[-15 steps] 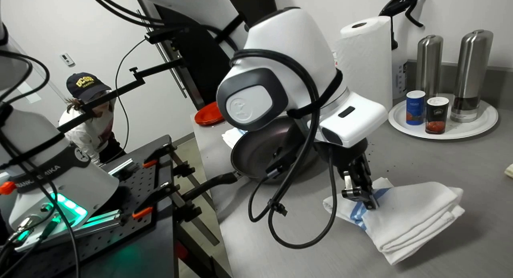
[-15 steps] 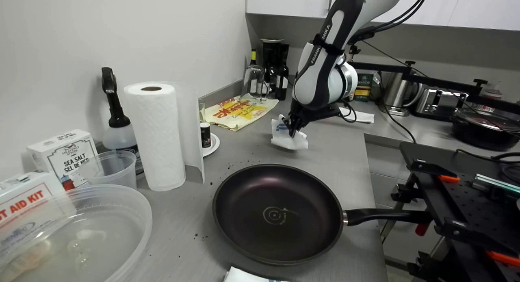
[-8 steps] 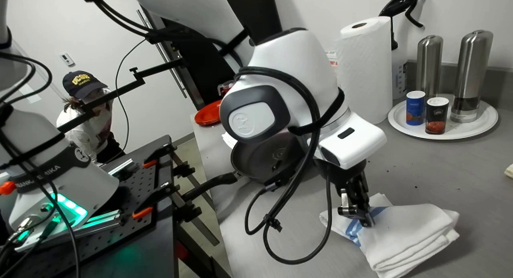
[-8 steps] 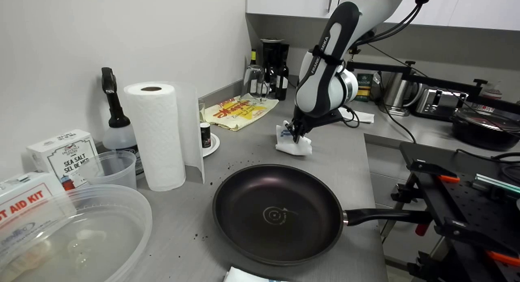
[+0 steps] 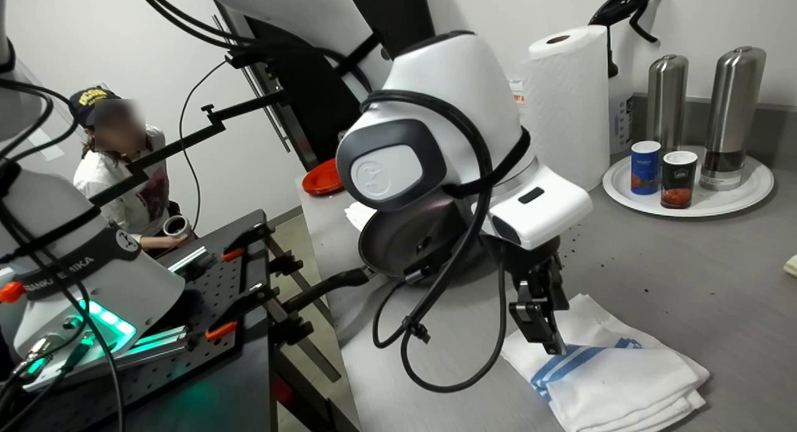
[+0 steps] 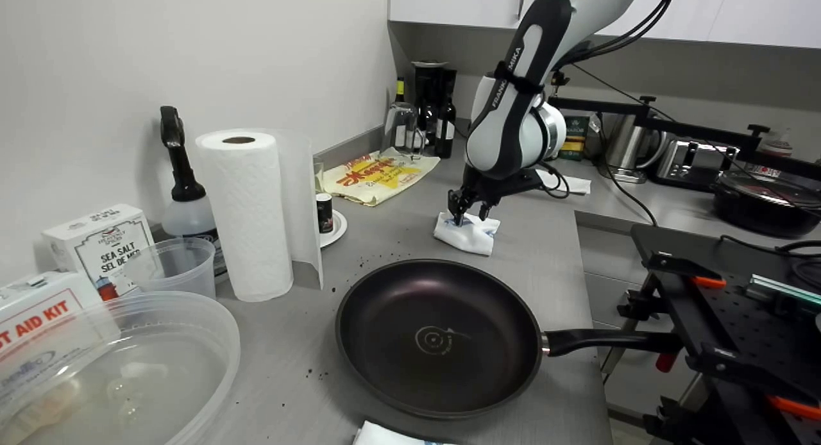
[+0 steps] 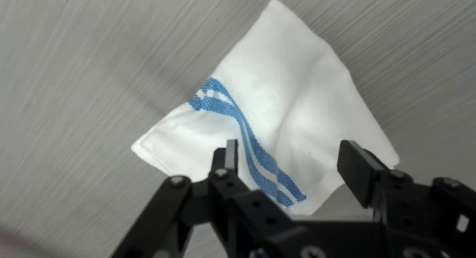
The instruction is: Wipe the pan with a towel
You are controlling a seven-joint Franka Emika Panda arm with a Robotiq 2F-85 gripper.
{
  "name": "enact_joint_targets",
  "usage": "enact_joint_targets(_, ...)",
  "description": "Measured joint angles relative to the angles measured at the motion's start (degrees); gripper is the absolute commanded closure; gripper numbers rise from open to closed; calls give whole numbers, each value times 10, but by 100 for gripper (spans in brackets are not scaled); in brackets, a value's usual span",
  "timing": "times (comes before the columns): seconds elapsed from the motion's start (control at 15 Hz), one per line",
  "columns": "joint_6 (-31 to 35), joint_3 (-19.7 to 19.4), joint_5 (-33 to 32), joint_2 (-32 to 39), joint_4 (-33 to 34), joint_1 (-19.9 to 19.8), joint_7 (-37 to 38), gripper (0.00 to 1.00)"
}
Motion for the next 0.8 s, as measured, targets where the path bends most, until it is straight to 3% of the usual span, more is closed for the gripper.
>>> enact_joint_targets(0.27,-20,27,-6,-96,-63,3,-30,0)
enact_joint_targets(0.8,-65,89,-50,-358,-234,-3,-171,0)
